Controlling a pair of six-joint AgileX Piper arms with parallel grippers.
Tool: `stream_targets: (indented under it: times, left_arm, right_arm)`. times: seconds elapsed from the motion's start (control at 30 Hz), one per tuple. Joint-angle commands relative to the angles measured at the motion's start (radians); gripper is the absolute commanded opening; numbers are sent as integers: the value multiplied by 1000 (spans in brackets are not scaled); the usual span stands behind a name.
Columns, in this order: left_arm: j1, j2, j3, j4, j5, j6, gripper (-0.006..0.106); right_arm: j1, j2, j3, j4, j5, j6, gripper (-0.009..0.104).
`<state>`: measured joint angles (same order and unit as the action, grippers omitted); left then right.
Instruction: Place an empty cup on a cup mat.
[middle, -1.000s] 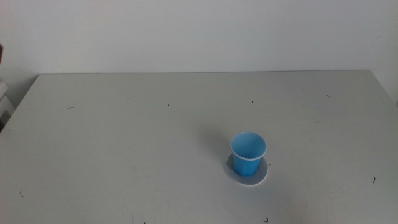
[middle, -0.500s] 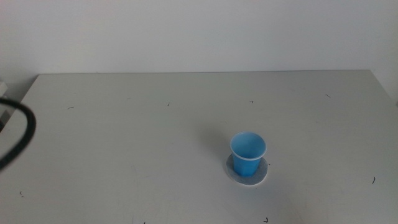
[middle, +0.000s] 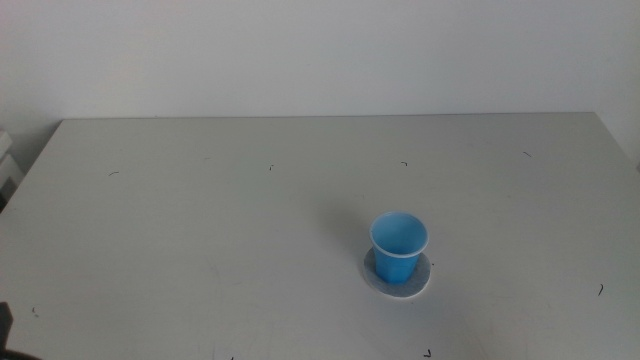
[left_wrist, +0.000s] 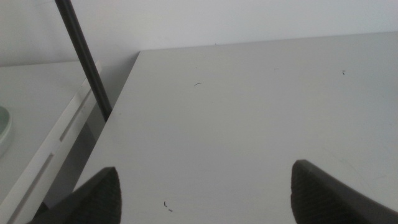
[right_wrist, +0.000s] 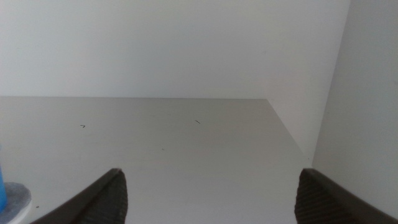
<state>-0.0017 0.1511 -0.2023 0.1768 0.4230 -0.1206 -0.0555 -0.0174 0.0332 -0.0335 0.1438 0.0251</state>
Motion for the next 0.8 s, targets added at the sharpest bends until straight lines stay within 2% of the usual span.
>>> stream_targets:
  times: [0.0,0.3,0.77]
  left_arm:
    - [2,-41,18,-8,-108,-22,105]
    - [2,-180,164,-40,-160,-25,105]
    - [1,-179,227,-39,-115,-49,105]
  right_arm:
    - [2,-19,-12,-9,-78,-8,94]
    - [2,-19,-12,-9,-78,-8,94]
    - [2,-19,-12,-9,-78,-8,94]
